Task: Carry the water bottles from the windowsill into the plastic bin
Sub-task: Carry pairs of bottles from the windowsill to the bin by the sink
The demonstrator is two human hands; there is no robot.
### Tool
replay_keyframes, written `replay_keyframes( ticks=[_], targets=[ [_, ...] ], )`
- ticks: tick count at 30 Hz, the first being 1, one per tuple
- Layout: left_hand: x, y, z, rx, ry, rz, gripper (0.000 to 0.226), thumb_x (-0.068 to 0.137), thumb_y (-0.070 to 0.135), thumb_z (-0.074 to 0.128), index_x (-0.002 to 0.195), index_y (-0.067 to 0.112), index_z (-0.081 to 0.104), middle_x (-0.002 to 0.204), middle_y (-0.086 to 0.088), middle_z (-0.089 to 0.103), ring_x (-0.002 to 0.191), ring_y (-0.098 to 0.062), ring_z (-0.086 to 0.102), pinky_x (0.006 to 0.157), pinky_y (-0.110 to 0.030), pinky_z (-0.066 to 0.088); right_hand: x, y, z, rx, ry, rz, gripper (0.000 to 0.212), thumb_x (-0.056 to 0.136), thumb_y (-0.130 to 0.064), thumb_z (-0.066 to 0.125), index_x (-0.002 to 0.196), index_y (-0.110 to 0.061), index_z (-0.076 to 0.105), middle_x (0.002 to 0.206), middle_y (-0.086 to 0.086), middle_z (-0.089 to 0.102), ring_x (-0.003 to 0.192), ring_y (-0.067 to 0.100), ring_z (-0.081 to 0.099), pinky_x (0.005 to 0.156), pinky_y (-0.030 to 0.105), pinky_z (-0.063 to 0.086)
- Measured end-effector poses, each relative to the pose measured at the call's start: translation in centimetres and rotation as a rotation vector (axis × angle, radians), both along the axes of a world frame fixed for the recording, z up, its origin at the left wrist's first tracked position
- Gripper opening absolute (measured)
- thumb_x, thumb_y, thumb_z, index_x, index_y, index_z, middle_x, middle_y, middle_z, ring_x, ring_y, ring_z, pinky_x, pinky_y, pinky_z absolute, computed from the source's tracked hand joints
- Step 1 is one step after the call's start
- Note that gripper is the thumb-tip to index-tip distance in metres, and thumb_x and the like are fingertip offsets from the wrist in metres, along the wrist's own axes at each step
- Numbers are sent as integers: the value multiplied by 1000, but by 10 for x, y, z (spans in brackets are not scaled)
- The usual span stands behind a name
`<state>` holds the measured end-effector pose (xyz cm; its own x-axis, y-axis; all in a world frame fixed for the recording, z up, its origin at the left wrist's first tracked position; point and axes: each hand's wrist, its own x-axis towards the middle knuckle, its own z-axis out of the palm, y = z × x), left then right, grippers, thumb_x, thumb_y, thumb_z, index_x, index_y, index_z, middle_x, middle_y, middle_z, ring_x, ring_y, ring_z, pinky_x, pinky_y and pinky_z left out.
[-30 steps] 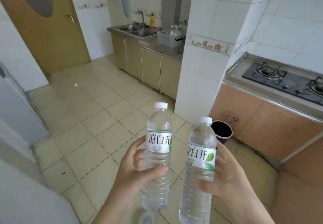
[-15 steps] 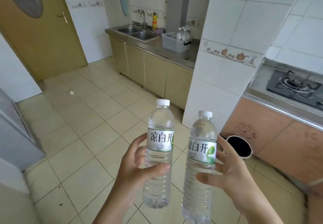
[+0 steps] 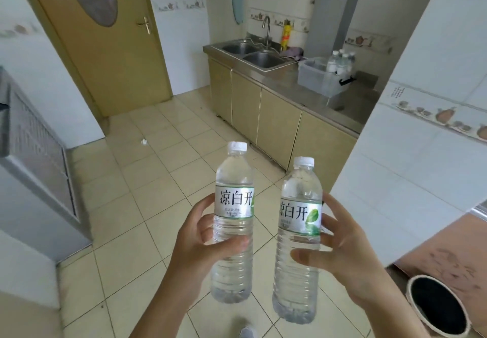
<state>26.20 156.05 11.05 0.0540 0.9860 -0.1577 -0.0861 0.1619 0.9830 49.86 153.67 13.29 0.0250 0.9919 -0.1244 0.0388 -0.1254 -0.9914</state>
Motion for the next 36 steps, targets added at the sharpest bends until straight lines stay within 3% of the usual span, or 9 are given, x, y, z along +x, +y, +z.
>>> replay_keyframes(
  ticks=[3, 7, 12, 16, 24, 29, 36],
  targets=[
    [-1, 62, 4, -18, 9, 26, 93, 40, 27, 91, 126, 41, 56, 105, -3, 77, 102, -22, 72, 84, -41, 57, 2, 66, 4, 1, 5, 12, 108, 41, -1, 86, 133, -38, 46, 105, -2, 73, 91, 19, 71, 73, 43, 58],
    [2, 136, 7, -22, -1, 47, 95, 39, 28, 92, 126, 42, 56, 108, -3, 76, 106, -23, 70, 94, -50, 55, 8, 141, 8, 18, -17, 33, 106, 43, 2, 85, 134, -36, 46, 102, -4, 73, 89, 16, 71, 65, 28, 56],
    [12, 219, 4, -39, -9, 25, 92, 41, 28, 93, 125, 44, 57, 113, -5, 74, 113, -26, 66, 99, -55, 51, 18, 219, 10, 26, -33, 23, 106, 47, 5, 88, 133, -41, 46, 107, 3, 73, 94, 22, 70, 71, 38, 57],
    [23, 291, 0, -34, -15, -28, 90, 43, 26, 93, 123, 43, 58, 112, -4, 75, 109, -25, 69, 97, -53, 53, 25, 283, 7, 33, -48, -12, 103, 53, 14, 85, 132, -39, 46, 105, 1, 73, 91, 20, 71, 65, 28, 53],
    [58, 460, 4, -5, -17, -209, 87, 44, 25, 92, 122, 45, 58, 108, -1, 76, 102, -18, 72, 96, -50, 54, 39, 416, 6, -13, -38, -151, 112, 45, 8, 88, 135, -40, 42, 108, -1, 73, 95, 24, 71, 82, 48, 55],
    [82, 553, 9, 16, -12, -315, 82, 53, 17, 91, 122, 47, 58, 114, 0, 74, 111, -20, 68, 99, -47, 53, 58, 489, 14, 1, -46, -250, 109, 49, 14, 86, 135, -38, 43, 108, 2, 73, 92, 20, 72, 65, 34, 57],
    [133, 656, 3, 14, -31, -392, 86, 47, 18, 91, 122, 44, 58, 112, -1, 75, 108, -20, 70, 92, -41, 54, 103, 579, 13, 5, -51, -341, 106, 48, 12, 85, 133, -38, 45, 104, 1, 74, 91, 19, 72, 66, 33, 58]
  ],
)
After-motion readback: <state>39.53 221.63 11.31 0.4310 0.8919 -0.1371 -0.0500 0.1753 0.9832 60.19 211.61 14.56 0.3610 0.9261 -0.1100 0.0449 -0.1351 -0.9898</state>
